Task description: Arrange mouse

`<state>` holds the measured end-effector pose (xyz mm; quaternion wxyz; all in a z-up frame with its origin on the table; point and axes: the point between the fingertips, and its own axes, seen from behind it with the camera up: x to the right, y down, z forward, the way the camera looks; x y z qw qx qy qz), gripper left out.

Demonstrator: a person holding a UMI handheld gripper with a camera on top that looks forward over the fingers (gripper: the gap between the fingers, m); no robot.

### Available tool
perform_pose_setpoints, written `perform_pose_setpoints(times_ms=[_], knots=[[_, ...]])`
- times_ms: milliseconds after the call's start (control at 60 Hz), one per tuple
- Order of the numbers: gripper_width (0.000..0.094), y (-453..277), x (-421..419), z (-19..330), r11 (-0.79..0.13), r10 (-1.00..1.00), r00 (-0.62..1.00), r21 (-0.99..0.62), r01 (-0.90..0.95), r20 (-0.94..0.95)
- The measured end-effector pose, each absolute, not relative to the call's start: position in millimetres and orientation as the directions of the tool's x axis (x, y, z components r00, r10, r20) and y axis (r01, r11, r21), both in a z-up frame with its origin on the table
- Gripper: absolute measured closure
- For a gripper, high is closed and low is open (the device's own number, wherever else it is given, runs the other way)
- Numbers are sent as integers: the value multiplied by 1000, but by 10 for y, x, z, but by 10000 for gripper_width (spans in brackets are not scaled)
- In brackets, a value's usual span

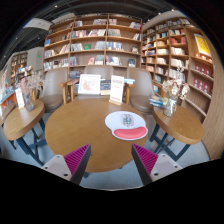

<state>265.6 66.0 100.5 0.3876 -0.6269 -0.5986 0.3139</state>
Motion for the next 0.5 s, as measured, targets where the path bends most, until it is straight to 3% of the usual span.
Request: perform_pose_setpoints(times_ms=[283,500], knots=[[85,311,2910,1190,79,995,19,-876,476,100],[85,214,2957,1273,62,997,15,-883,464,78]])
